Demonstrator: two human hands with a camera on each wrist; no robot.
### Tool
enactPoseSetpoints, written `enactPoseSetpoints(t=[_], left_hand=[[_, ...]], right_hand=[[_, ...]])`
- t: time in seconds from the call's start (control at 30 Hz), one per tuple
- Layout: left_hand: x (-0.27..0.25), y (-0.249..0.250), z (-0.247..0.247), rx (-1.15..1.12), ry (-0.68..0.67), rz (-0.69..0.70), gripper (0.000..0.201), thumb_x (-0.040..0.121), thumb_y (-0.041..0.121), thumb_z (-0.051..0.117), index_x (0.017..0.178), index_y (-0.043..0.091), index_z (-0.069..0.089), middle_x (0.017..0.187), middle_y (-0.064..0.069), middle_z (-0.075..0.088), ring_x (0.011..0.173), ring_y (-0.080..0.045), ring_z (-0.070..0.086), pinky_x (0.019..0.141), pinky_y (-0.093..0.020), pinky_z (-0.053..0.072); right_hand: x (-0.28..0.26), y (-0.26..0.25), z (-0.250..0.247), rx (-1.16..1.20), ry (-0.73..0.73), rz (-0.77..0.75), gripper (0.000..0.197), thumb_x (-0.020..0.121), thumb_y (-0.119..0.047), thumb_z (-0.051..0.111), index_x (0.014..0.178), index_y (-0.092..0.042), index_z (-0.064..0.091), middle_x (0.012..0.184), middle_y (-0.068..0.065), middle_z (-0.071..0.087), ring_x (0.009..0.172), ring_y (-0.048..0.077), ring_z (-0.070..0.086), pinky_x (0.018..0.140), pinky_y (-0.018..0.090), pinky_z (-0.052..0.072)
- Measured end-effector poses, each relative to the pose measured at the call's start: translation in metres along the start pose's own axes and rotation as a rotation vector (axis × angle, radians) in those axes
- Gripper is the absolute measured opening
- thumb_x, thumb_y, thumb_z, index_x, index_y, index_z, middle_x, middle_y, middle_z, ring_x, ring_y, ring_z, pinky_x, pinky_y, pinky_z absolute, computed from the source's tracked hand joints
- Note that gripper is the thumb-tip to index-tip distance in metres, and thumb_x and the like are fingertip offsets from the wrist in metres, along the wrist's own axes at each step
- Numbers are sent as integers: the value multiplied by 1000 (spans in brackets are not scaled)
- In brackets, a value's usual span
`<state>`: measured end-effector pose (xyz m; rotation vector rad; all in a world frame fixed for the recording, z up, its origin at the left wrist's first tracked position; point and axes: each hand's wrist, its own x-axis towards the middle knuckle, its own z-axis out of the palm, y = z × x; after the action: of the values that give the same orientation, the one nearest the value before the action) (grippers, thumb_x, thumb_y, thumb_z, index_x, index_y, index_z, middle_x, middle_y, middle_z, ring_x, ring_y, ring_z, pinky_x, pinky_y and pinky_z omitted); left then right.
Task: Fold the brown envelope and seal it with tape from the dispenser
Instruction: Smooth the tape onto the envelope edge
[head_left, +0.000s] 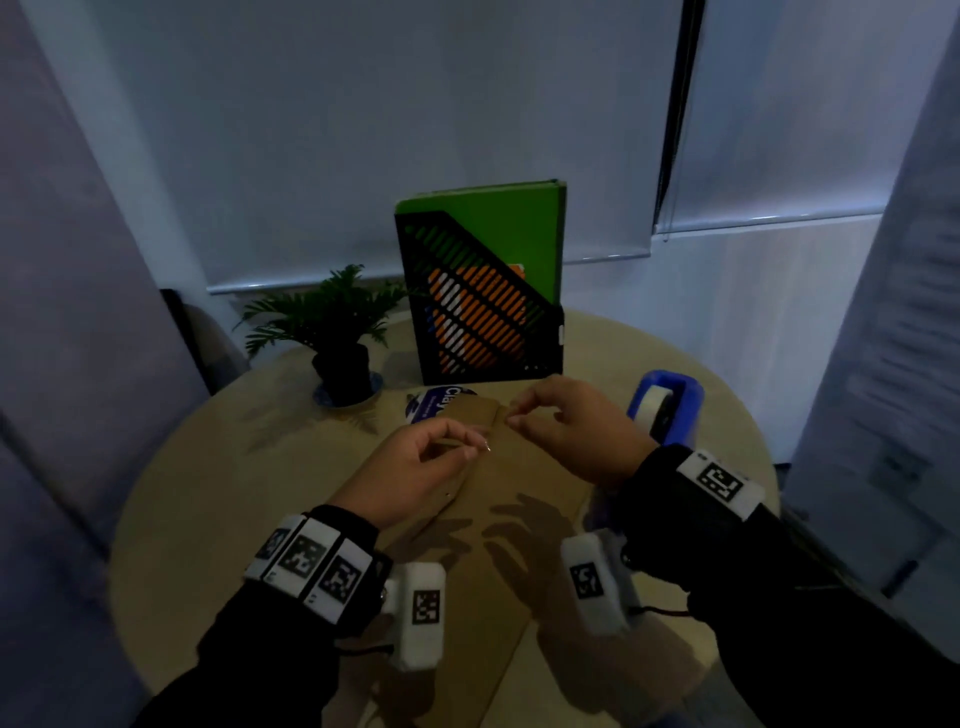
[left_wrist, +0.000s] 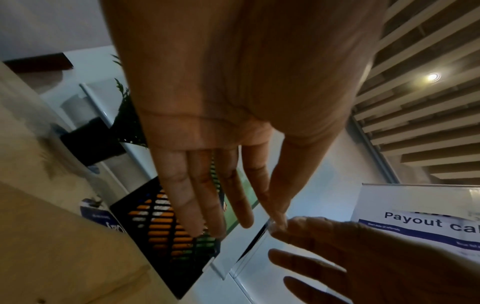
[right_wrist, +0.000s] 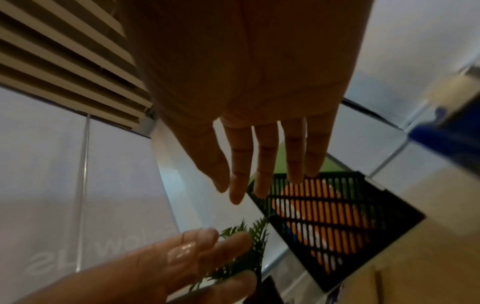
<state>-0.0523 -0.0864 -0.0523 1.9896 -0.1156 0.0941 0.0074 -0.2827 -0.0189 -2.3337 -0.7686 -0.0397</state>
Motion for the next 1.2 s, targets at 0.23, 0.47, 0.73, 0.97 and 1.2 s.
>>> enactPoseSetpoints(t=[0.23, 0.47, 0.73, 0.97, 1.2], left_hand=[[-29, -11, -28, 65, 51, -37, 17, 94, 10, 55, 95, 21, 67, 122, 4, 65, 111, -11, 62, 96, -33, 49], [-50, -19, -47, 97, 91, -61, 19, 93, 11, 56, 91, 27, 66, 113, 7, 68, 102, -9, 64, 96, -36, 50], [-63, -19, -57, 107, 105, -61, 17, 82, 33, 56, 83, 46, 68, 114, 9, 68, 106, -12, 63, 98, -43, 50], [-64, -24, -60, 130, 99, -58, 19, 91, 18, 58, 91, 35, 66, 115, 6, 68, 106, -14, 63, 100, -45, 48], [-62, -31, -62, 130, 108, -61, 24, 93, 12, 55, 94, 34, 64, 113, 10, 68, 107, -11, 63, 99, -41, 49]], right_hand=[[4, -36, 30, 113, -112, -15, 20, 93, -33, 57, 101, -18, 69, 111, -6, 57, 102, 8, 51, 90, 25, 40], [12, -57, 55, 157, -142, -60, 11, 90, -30, 62, 85, -20, 62, 98, -8, 57, 98, 7, 51, 92, 29, 42], [21, -65, 73, 85, -119, -100, 17, 87, -33, 65, 95, -18, 67, 107, -5, 57, 100, 9, 51, 81, 26, 41], [26, -68, 79, 68, -152, -123, 16, 89, -31, 63, 91, -17, 69, 110, 0, 63, 104, 15, 57, 93, 36, 48], [27, -68, 79, 61, -168, -94, 24, 90, -33, 61, 103, -14, 68, 110, -2, 63, 98, 8, 53, 88, 28, 47]])
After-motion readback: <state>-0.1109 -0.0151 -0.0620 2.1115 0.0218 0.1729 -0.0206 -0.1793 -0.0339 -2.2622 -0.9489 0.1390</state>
